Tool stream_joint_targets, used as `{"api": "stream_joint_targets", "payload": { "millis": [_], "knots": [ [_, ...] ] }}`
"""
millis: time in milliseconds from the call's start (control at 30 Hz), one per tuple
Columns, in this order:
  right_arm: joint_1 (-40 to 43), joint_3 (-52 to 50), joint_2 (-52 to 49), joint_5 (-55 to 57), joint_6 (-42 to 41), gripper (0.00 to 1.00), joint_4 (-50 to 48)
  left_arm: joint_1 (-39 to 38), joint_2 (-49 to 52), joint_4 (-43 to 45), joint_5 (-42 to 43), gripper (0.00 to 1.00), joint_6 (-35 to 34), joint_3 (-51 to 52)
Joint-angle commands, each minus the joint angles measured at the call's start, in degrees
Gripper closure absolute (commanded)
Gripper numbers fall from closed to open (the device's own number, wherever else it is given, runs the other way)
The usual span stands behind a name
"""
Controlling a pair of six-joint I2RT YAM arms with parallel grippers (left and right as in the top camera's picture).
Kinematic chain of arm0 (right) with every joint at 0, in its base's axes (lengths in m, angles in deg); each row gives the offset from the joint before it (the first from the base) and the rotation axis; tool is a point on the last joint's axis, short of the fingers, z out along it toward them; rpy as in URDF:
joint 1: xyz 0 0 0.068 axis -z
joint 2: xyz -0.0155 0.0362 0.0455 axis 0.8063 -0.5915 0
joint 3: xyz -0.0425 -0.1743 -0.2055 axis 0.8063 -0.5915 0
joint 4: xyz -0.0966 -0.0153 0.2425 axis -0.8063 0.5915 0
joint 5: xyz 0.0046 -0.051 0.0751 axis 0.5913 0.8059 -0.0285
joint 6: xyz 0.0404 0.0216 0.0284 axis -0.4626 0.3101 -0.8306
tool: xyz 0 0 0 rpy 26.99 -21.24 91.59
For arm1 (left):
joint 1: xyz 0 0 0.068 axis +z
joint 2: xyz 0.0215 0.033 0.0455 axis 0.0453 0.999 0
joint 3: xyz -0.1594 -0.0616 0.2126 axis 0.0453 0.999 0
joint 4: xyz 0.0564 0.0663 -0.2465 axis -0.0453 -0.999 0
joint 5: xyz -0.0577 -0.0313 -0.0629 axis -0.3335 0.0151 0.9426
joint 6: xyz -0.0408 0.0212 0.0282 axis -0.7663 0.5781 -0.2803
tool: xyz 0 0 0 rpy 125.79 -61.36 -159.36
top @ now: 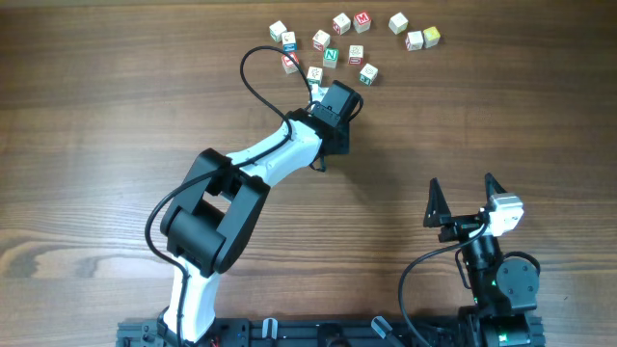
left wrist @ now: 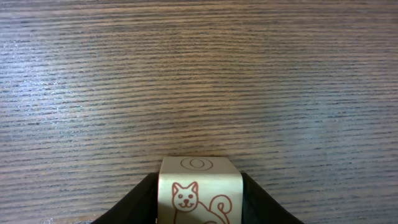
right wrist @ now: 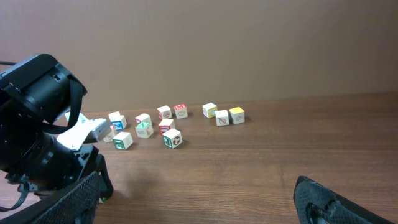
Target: Form a tower
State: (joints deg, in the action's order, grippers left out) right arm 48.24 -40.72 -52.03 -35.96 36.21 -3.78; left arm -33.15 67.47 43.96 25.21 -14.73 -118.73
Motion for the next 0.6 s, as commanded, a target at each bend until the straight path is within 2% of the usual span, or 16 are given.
{"api": "stream_joint_targets", "payload": {
  "millis": [0, 200, 433, 500, 567],
  "knots": [
    [-0.33, -0.07, -0.02, -0.76, 0.17, 0.0, -0.15, -0.11, 0.61, 0.15, -1.03, 0.6, -3.06, 0.7],
    [-0.33, -0.07, 0.0, -0.76, 0.22, 0.0, -0.15, -0.11, 0.61, 0.15, -1.05, 0.57, -2.99, 0.7],
    [-0.33, -0.07, -0.02, -0.76, 0.2, 0.0, -0.15, -0.11, 0.59, 0.15, -1.05, 0.36, -2.69, 0.7],
    [-0.33, -0.07, 0.0, -0.76, 0.2, 0.0, -0.15, -0.09, 0.46, 0.15, -2.58, 0.34, -2.51, 0.46],
    [-0.33, -0.07, -0.02, -0.76, 0.2, 0.0, -0.15, -0.09, -0.24, -0.2, -3.58, 0.2, -0.28, -0.66]
  ]
}}
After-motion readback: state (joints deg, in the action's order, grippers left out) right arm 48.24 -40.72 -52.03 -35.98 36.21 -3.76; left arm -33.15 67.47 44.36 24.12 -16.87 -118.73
